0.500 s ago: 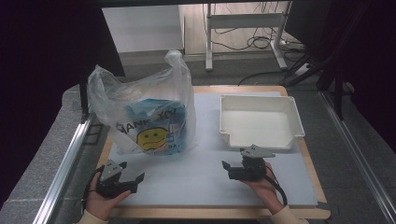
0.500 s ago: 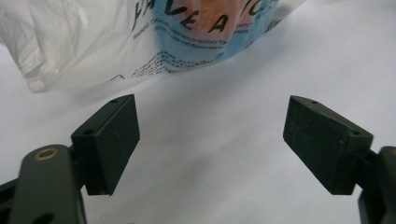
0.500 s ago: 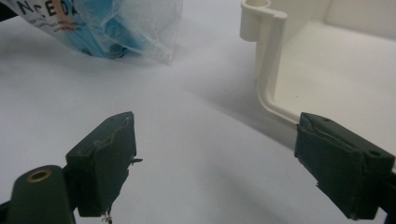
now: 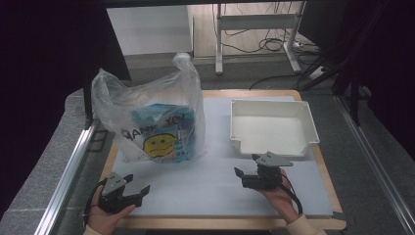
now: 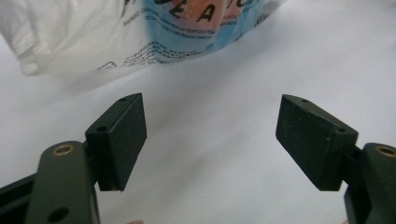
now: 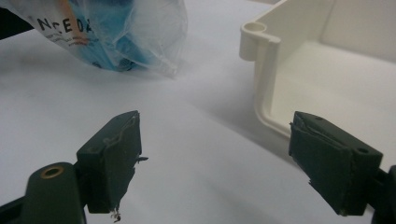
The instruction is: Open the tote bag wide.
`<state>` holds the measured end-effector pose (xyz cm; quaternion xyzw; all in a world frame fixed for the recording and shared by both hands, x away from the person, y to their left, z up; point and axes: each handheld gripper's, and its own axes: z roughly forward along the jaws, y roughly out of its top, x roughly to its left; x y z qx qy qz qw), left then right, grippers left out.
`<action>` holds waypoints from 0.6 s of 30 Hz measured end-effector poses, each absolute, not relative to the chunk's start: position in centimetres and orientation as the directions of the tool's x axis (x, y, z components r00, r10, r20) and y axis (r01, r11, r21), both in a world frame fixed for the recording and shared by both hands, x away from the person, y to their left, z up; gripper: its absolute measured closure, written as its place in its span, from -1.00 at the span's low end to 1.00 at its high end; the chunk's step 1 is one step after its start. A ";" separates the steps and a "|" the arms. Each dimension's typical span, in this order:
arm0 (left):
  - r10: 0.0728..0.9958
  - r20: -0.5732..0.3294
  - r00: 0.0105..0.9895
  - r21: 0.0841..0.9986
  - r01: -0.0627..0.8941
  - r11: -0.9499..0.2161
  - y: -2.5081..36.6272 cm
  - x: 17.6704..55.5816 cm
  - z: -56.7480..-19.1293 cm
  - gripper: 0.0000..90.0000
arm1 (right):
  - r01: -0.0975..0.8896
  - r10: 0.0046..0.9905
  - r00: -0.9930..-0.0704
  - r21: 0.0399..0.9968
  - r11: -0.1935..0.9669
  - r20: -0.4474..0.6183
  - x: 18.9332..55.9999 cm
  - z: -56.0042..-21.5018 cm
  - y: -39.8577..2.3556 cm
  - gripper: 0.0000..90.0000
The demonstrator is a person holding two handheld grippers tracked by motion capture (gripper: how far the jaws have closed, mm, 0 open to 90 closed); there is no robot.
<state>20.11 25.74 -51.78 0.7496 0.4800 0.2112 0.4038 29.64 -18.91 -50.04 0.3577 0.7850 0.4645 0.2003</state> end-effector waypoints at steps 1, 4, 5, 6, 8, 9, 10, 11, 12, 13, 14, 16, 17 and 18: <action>0.890 -0.077 0.450 0.813 0.545 -0.205 25.9 20.0 -51.6 -0.43 | 0.377 0.745 -0.666 0.871 0.316 0.018 29.6 -50.1 -18.8 -0.61; 0.889 -0.070 0.452 0.822 0.531 -0.205 26.1 20.0 -51.5 -0.42 | 0.357 0.739 -0.674 0.871 0.337 -0.009 29.3 -50.1 -18.4 -0.60; 0.887 -0.068 0.457 0.824 0.527 -0.208 26.1 20.0 -51.5 -0.42 | 0.349 0.737 -0.676 0.872 0.343 -0.019 29.1 -50.0 -18.3 -0.59; 0.884 -0.068 0.462 0.827 0.521 -0.209 26.0 20.0 -51.5 -0.42 | 0.339 0.734 -0.679 0.874 0.347 -0.028 29.0 -50.0 -18.2 -0.59; 0.878 -0.061 0.475 0.838 0.502 -0.214 26.0 20.1 -51.4 -0.42 | 0.328 0.728 -0.684 0.876 0.354 -0.038 28.8 -49.9 -18.2 -0.57; 0.877 -0.058 0.477 0.842 0.495 -0.213 25.9 20.2 -51.3 -0.42 | 0.323 0.725 -0.687 0.877 0.357 -0.042 28.8 -49.9 -18.2 -0.57; 0.876 -0.055 0.478 0.845 0.490 -0.214 25.9 20.2 -51.2 -0.42 | 0.311 0.724 -0.688 0.877 0.366 -0.058 28.7 -49.8 -18.2 -0.56; 0.875 -0.059 0.481 0.849 0.485 -0.209 25.8 20.4 -51.0 -0.41 | 0.306 0.724 -0.686 0.877 0.370 -0.067 28.7 -49.8 -18.3 -0.56; 0.875 -0.059 0.481 0.849 0.485 -0.209 25.8 20.4 -51.0 -0.40 | 0.306 0.724 -0.686 0.877 0.370 -0.067 28.7 -49.8 -18.3 -0.56; 0.873 -0.061 0.483 0.849 0.486 -0.210 25.8 20.5 -51.0 -0.40 | 0.302 0.724 -0.686 0.878 0.371 -0.070 28.6 -49.8 -18.3 -0.56; 0.872 -0.063 0.485 0.847 0.488 -0.210 25.8 20.6 -50.9 -0.39 | 0.304 0.725 -0.685 0.878 0.371 -0.069 28.6 -49.8 -18.6 -0.56; 0.870 -0.067 0.489 0.844 0.493 -0.212 25.7 20.8 -50.7 -0.37 | 0.314 0.731 -0.680 0.879 0.360 -0.056 28.4 -49.9 -18.9 -0.55; 0.870 -0.067 0.488 0.842 0.495 -0.213 25.7 21.0 -50.6 -0.35 | 0.328 0.738 -0.673 0.878 0.348 -0.041 28.3 -49.9 -19.2 -0.54; 0.870 -0.067 0.488 0.842 0.495 -0.213 25.7 21.0 -50.6 -0.35 | 0.328 0.738 -0.673 0.878 0.348 -0.041 28.3 -49.9 -19.2 -0.54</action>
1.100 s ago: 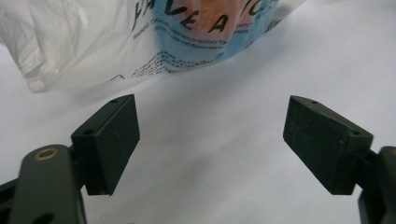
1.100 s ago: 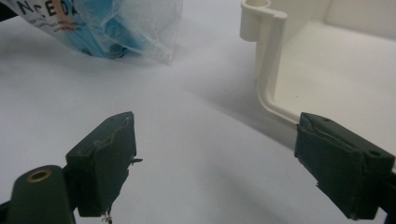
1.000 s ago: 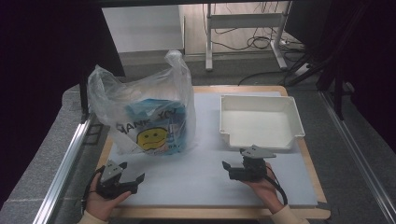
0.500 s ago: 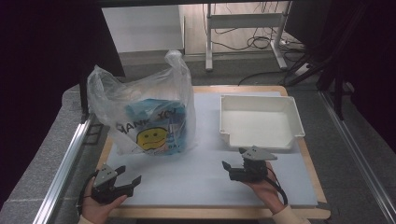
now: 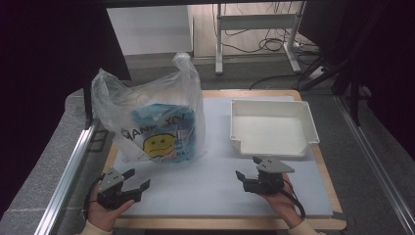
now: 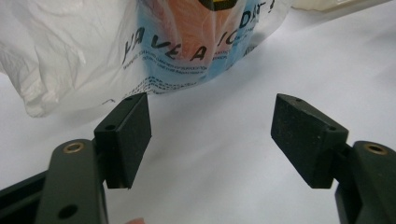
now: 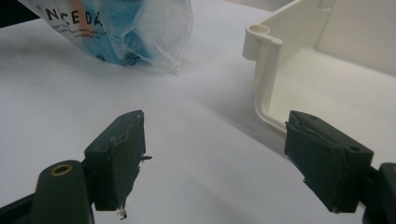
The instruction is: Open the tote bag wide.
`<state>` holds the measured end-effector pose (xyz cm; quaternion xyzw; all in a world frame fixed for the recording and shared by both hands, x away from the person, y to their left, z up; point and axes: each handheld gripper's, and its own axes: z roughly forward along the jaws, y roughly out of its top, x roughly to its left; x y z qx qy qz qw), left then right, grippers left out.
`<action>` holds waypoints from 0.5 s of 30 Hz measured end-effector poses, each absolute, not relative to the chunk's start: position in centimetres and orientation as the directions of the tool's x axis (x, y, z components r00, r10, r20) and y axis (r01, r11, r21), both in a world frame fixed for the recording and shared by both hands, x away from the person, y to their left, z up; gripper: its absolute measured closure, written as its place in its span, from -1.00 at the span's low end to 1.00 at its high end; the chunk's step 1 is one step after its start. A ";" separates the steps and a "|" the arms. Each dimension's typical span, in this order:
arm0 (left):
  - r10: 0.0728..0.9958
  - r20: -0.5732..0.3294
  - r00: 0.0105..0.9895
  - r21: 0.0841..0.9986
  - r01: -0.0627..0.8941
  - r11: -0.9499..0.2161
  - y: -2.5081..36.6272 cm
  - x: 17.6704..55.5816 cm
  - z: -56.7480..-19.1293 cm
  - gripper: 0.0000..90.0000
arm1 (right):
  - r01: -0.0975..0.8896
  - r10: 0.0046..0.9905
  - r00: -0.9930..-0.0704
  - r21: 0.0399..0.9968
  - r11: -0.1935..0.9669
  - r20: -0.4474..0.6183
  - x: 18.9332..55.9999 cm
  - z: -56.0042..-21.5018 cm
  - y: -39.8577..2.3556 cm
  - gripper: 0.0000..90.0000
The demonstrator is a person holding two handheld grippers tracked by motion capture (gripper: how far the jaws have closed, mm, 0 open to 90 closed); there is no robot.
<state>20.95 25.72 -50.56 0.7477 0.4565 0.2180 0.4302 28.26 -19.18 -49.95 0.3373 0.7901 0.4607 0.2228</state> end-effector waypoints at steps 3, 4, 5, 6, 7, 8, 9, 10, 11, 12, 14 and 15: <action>0.872 -0.066 0.486 0.844 0.493 -0.211 25.7 21.0 -50.0 -0.33 | 0.328 0.742 -0.668 0.875 0.356 -0.051 27.8 -50.1 -19.2 -0.53; 0.872 -0.066 0.486 0.844 0.493 -0.211 25.7 21.0 -50.0 -0.32 | 0.328 0.742 -0.668 0.875 0.356 -0.051 27.8 -50.1 -19.2 -0.53; 0.872 -0.066 0.485 0.847 0.490 -0.208 25.7 21.0 -49.7 -0.32 | 0.328 0.742 -0.668 0.874 0.359 -0.054 27.7 -50.1 -19.2 -0.53; 0.873 -0.064 0.484 0.849 0.487 -0.207 25.7 20.9 -49.5 -0.32 | 0.325 0.743 -0.667 0.873 0.364 -0.061 27.5 -50.1 -19.2 -0.53; 0.874 -0.061 0.482 0.851 0.483 -0.207 25.8 20.6 -49.1 -0.32 | 0.320 0.745 -0.663 0.873 0.367 -0.070 27.4 -50.0 -19.3 -0.52; 0.874 -0.061 0.482 0.851 0.483 -0.207 25.8 20.6 -49.1 -0.32 | 0.320 0.745 -0.663 0.873 0.367 -0.070 27.4 -50.0 -19.3 -0.52; 0.874 -0.064 0.482 0.853 0.481 -0.202 25.9 20.5 -49.0 -0.32 | 0.322 0.747 -0.661 0.873 0.366 -0.069 27.4 -50.0 -19.3 -0.52; 0.874 -0.065 0.482 0.855 0.479 -0.200 26.0 20.5 -48.8 -0.31 | 0.324 0.748 -0.660 0.873 0.364 -0.068 27.4 -50.0 -19.3 -0.52; 0.875 -0.066 0.480 0.857 0.476 -0.197 26.1 20.4 -48.6 -0.31 | 0.324 0.749 -0.659 0.872 0.365 -0.069 27.4 -50.0 -19.3 -0.52; 0.875 -0.065 0.480 0.859 0.472 -0.195 26.1 20.3 -48.4 -0.31 | 0.327 0.750 -0.658 0.871 0.367 -0.069 27.4 -50.1 -19.3 -0.52; 0.875 -0.064 0.481 0.861 0.469 -0.195 26.2 20.3 -48.3 -0.31 | 0.329 0.751 -0.657 0.869 0.369 -0.070 27.5 -50.1 -19.3 -0.52; 0.875 -0.062 0.481 0.863 0.465 -0.195 26.3 20.2 -48.1 -0.31 | 0.332 0.752 -0.656 0.868 0.369 -0.069 27.6 -50.1 -19.2 -0.52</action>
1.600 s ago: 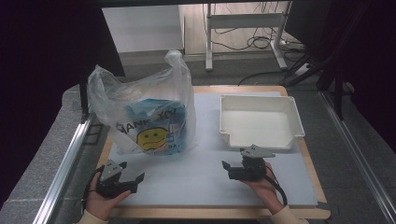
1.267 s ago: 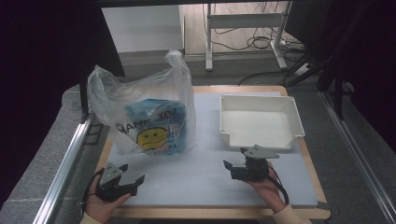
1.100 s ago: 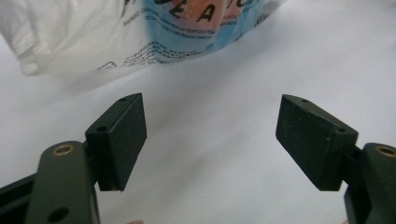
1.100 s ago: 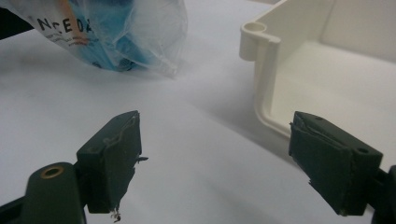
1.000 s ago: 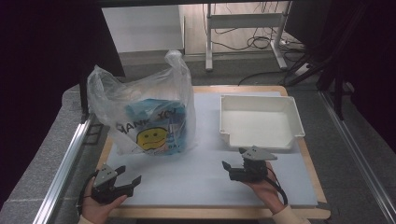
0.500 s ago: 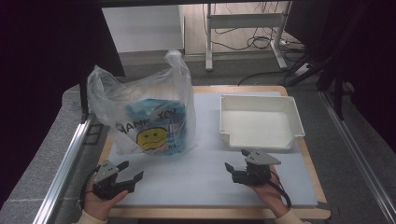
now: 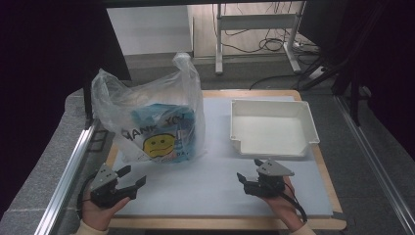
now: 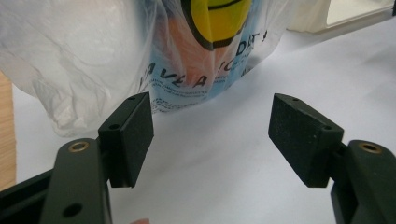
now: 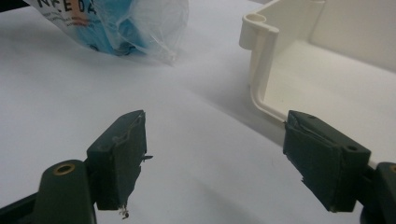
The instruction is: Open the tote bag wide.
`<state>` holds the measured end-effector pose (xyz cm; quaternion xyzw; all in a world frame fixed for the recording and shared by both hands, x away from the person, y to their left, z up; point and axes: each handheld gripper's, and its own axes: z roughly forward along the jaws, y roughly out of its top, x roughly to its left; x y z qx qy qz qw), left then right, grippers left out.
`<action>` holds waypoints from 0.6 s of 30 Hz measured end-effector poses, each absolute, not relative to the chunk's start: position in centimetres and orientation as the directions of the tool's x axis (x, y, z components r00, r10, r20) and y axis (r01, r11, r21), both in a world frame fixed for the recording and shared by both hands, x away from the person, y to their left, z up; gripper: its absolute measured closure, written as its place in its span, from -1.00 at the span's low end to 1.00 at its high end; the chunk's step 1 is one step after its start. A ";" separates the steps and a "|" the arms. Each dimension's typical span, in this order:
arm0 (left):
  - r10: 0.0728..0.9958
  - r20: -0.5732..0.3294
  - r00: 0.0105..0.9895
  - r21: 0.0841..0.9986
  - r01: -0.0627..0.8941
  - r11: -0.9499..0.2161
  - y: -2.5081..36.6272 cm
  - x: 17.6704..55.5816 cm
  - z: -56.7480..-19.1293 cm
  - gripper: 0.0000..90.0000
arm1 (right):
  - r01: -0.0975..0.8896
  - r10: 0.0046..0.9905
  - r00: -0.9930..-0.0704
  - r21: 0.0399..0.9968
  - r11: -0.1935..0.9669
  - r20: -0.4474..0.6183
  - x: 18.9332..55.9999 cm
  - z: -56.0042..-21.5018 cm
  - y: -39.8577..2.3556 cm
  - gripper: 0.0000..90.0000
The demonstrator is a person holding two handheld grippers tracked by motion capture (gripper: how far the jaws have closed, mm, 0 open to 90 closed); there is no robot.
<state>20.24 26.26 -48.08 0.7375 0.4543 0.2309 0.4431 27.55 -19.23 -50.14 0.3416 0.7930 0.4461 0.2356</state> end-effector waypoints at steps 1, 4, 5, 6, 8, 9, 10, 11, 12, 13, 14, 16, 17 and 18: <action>0.875 -0.061 0.481 0.865 0.463 -0.195 26.3 20.2 -48.0 -0.31 | 0.339 0.756 -0.651 0.865 0.370 -0.069 27.6 -50.2 -19.2 -0.52; 0.879 -0.069 0.472 0.868 0.462 -0.180 26.6 19.9 -47.4 -0.31 | 0.346 0.757 -0.650 0.860 0.375 -0.068 27.7 -50.3 -19.1 -0.52; 0.879 -0.069 0.472 0.868 0.462 -0.180 26.6 19.9 -47.4 -0.31 | 0.346 0.757 -0.650 0.860 0.375 -0.068 27.7 -50.3 -19.1 -0.52; 0.881 -0.067 0.469 0.870 0.459 -0.178 26.7 19.7 -47.0 -0.31 | 0.348 0.757 -0.650 0.860 0.372 -0.064 27.7 -50.3 -19.0 -0.52; 0.881 -0.066 0.468 0.875 0.452 -0.174 26.8 19.6 -46.5 -0.31 | 0.348 0.757 -0.651 0.862 0.368 -0.060 27.6 -50.2 -19.0 -0.52; 0.881 -0.066 0.468 0.875 0.452 -0.174 26.8 19.6 -46.5 -0.31 | 0.348 0.757 -0.651 0.862 0.368 -0.060 27.6 -50.2 -19.0 -0.52; 0.883 -0.063 0.466 0.878 0.446 -0.173 26.9 19.5 -46.1 -0.31 | 0.350 0.756 -0.651 0.862 0.367 -0.058 27.4 -50.2 -18.9 -0.52; 0.883 -0.063 0.466 0.878 0.446 -0.173 26.9 19.5 -46.1 -0.31 | 0.348 0.755 -0.653 0.862 0.368 -0.059 27.4 -50.2 -18.9 -0.52; 0.883 -0.066 0.464 0.880 0.445 -0.168 27.0 19.6 -45.6 -0.31 | 0.348 0.755 -0.653 0.861 0.370 -0.061 27.3 -50.3 -18.9 -0.52; 0.883 -0.066 0.464 0.880 0.445 -0.168 27.0 19.6 -45.6 -0.31 | 0.348 0.755 -0.653 0.861 0.370 -0.061 27.3 -50.3 -18.9 -0.52; 0.883 -0.070 0.464 0.879 0.446 -0.165 27.2 19.9 -45.3 -0.31 | 0.357 0.757 -0.651 0.859 0.366 -0.052 27.3 -50.4 -18.9 -0.52; 0.883 -0.074 0.463 0.879 0.448 -0.161 27.3 20.0 -44.9 -0.31 | 0.362 0.757 -0.652 0.858 0.365 -0.048 27.3 -50.5 -18.9 -0.52; 0.883 -0.074 0.463 0.879 0.448 -0.161 27.3 20.0 -44.9 -0.31 | 0.362 0.757 -0.652 0.858 0.365 -0.048 27.3 -50.5 -18.9 -0.52; 0.882 -0.078 0.465 0.879 0.449 -0.159 27.3 20.1 -44.6 -0.31 | 0.361 0.758 -0.650 0.857 0.367 -0.050 27.2 -50.4 -18.8 -0.52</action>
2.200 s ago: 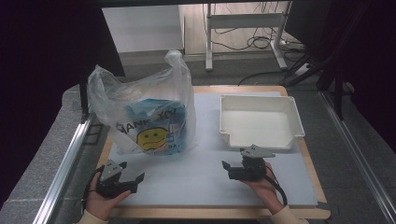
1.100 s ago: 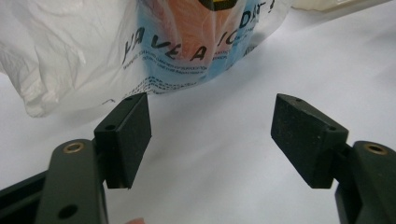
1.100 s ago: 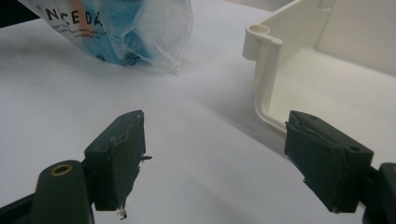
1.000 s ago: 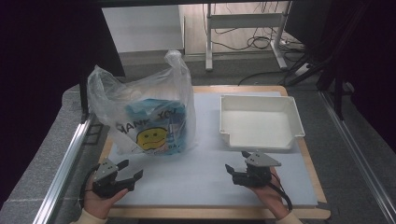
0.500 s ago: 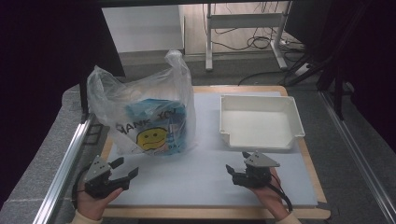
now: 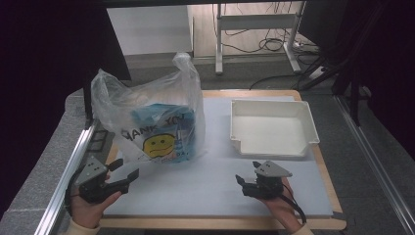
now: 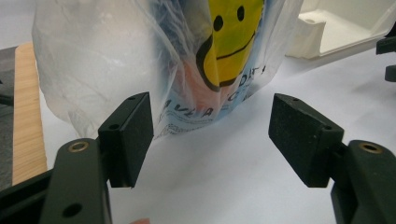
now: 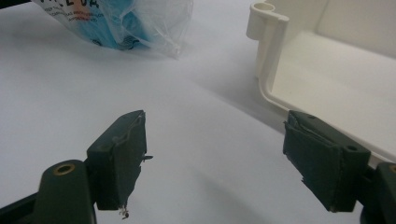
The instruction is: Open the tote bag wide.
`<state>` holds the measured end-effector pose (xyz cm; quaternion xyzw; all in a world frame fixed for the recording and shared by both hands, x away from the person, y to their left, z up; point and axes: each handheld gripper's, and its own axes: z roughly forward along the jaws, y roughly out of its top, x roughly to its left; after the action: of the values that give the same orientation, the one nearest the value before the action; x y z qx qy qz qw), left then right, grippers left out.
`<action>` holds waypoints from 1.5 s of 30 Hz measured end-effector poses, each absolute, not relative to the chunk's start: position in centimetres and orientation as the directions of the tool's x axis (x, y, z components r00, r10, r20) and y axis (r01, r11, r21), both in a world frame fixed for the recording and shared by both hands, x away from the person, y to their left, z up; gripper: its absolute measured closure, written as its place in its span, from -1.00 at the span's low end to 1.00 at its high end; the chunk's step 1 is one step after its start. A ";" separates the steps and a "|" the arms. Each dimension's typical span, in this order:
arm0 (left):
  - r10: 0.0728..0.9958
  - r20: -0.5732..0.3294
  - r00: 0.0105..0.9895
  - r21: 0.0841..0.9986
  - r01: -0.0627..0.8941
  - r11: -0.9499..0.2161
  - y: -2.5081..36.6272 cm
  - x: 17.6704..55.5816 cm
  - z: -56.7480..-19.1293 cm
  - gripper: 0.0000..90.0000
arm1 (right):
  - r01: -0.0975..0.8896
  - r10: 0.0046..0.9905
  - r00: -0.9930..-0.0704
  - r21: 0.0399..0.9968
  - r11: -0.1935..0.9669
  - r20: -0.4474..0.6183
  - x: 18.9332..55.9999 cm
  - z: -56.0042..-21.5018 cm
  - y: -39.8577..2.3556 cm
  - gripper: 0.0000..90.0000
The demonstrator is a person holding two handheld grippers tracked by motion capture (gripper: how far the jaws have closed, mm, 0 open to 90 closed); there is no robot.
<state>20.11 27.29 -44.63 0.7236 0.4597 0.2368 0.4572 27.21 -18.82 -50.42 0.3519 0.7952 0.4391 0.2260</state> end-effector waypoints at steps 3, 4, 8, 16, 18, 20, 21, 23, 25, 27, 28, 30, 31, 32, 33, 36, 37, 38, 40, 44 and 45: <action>0.881 -0.081 0.467 0.880 0.448 -0.157 27.4 20.0 -44.3 -0.32 | 0.360 0.761 -0.646 0.860 0.362 -0.049 27.1 -50.3 -18.8 -0.52; 0.880 -0.080 0.469 0.880 0.447 -0.158 27.5 19.9 -44.1 -0.32 | 0.367 0.766 -0.641 0.860 0.356 -0.044 27.2 -50.4 -18.8 -0.52; 0.887 -0.077 0.456 0.883 0.445 -0.152 28.0 20.0 -43.4 -0.32 | 0.373 0.766 -0.641 0.854 0.362 -0.045 27.3 -50.6 -18.8 -0.52; 0.895 -0.091 0.437 0.890 0.438 -0.124 28.8 20.7 -41.9 -0.32 | 0.371 0.763 -0.645 0.855 0.363 -0.043 27.6 -50.6 -18.7 -0.52; 0.898 -0.097 0.429 0.891 0.440 -0.114 29.1 20.9 -41.7 -0.32 | 0.371 0.759 -0.649 0.853 0.367 -0.044 27.6 -50.7 -18.6 -0.52; 0.902 -0.099 0.420 0.890 0.443 -0.108 29.4 21.3 -41.3 -0.32 | 0.370 0.758 -0.650 0.852 0.370 -0.047 27.6 -50.7 -18.5 -0.52; 0.902 -0.099 0.420 0.890 0.443 -0.108 29.4 21.3 -41.3 -0.32 | 0.370 0.758 -0.650 0.852 0.370 -0.047 27.6 -50.7 -18.5 -0.52; 0.905 -0.096 0.415 0.891 0.441 -0.108 29.7 21.4 -41.1 -0.33 | 0.372 0.758 -0.651 0.852 0.369 -0.045 27.7 -50.7 -18.5 -0.52; 0.907 -0.094 0.411 0.893 0.438 -0.105 29.9 21.5 -40.7 -0.33 | 0.374 0.758 -0.651 0.851 0.370 -0.044 27.8 -50.8 -18.5 -0.52; 0.911 -0.085 0.405 0.895 0.433 -0.109 30.1 21.6 -40.3 -0.34 | 0.368 0.755 -0.653 0.852 0.373 -0.049 27.8 -50.7 -18.5 -0.52; 0.912 -0.087 0.401 0.899 0.426 -0.102 30.4 21.7 -39.8 -0.34 | 0.366 0.758 -0.650 0.852 0.373 -0.053 27.9 -50.7 -18.6 -0.52; 0.912 -0.089 0.399 0.902 0.420 -0.096 30.7 21.8 -39.1 -0.34 | 0.370 0.763 -0.645 0.855 0.364 -0.046 27.9 -50.6 -18.8 -0.52; 0.912 -0.089 0.399 0.902 0.420 -0.096 30.7 21.8 -39.1 -0.34 | 0.370 0.763 -0.645 0.855 0.364 -0.046 27.9 -50.6 -18.8 -0.52; 0.913 -0.088 0.398 0.903 0.418 -0.095 30.9 21.9 -38.7 -0.34 | 0.375 0.766 -0.641 0.854 0.361 -0.043 28.0 -50.7 -18.9 -0.52; 0.914 -0.086 0.396 0.903 0.418 -0.096 31.0 22.0 -38.4 -0.34 | 0.375 0.766 -0.641 0.854 0.361 -0.043 28.0 -50.7 -18.9 -0.52; 0.911 -0.096 0.401 0.906 0.415 -0.087 31.3 22.4 -37.3 -0.36 | 0.376 0.767 -0.640 0.849 0.371 -0.051 28.1 -50.8 -18.9 -0.52; 0.911 -0.096 0.401 0.906 0.415 -0.087 31.3 22.4 -37.3 -0.36 | 0.374 0.767 -0.640 0.848 0.374 -0.056 28.1 -50.8 -18.9 -0.52; 0.911 -0.096 0.402 0.907 0.413 -0.087 31.4 22.5 -37.1 -0.36 | 0.374 0.767 -0.640 0.848 0.374 -0.056 28.1 -50.8 -18.9 -0.52; 0.908 -0.101 0.407 0.907 0.413 -0.084 31.4 22.8 -36.7 -0.37 | 0.372 0.767 -0.638 0.846 0.382 -0.065 28.1 -50.8 -18.8 -0.52; 0.904 -0.100 0.415 0.911 0.405 -0.085 31.3 23.1 -36.0 -0.40 | 0.375 0.769 -0.635 0.843 0.385 -0.069 28.2 -50.9 -18.9 -0.52; 0.904 -0.100 0.416 0.910 0.405 -0.085 31.3 23.2 -35.8 -0.40 | 0.375 0.769 -0.635 0.843 0.385 -0.069 28.2 -50.9 -18.9 -0.52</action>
<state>23.24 31.32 -35.78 0.6897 0.4743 0.2587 0.4821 28.15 -18.89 -50.86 0.3582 0.7990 0.4232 0.2329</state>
